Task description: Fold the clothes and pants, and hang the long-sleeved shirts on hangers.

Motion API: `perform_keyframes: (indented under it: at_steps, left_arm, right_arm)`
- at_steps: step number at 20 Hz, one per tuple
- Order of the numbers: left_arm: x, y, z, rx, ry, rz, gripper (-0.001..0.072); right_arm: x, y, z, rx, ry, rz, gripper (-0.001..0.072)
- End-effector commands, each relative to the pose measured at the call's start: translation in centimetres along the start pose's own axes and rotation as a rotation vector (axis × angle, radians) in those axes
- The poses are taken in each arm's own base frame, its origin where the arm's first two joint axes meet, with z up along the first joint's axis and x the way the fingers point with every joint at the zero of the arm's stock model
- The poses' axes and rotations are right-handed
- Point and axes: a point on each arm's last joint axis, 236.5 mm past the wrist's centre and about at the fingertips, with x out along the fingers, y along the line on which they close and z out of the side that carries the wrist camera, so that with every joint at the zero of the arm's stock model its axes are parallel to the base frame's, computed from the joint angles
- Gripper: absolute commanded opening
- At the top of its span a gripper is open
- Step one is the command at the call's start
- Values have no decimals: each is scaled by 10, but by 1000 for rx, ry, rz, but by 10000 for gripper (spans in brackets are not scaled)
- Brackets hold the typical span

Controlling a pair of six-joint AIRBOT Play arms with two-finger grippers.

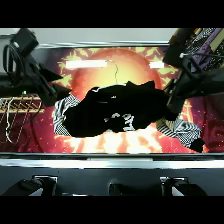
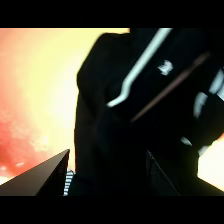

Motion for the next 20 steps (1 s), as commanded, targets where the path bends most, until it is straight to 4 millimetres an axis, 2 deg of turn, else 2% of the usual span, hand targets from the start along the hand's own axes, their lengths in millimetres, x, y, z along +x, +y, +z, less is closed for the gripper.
perform_keyframes:
  at_steps: [1, 3, 5, 8, 12, 14, 16, 18, 20]
  left_arm:
    - [-3, 29, 24, -148, -109, 114, 548]
    - [-4, 33, 29, -173, -136, 128, 548]
    - [-4, 33, 30, -192, -142, 128, 548]
    - [-4, 33, 30, -232, -145, 125, 548]
    - [-4, 33, 30, -250, -146, 122, 548]
    - [-4, 32, 31, -250, -148, 120, 547]
    - [-4, 31, 32, -254, -151, 114, 547]
    - [-4, 29, 33, -260, -156, 105, 547]
    - [-4, 29, 33, -267, -156, 105, 547]
  right_arm:
    - [-41, -16, -4, 114, -1, -202, 38]
    - [-73, -32, -1, 198, -47, -362, 38]
    - [-113, -47, 1, 254, -111, -539, 39]
    - [-166, -57, -1, 317, -188, -737, 42]
    - [-217, -60, -21, 352, -185, -927, 39]
    - [-261, -75, -46, 499, -205, -1127, 38]
    - [-310, -83, -84, 680, -194, -1362, 38]
    - [-341, -79, -111, 764, -145, -1516, 39]
    - [-361, -71, -132, 855, -121, -1622, 38]
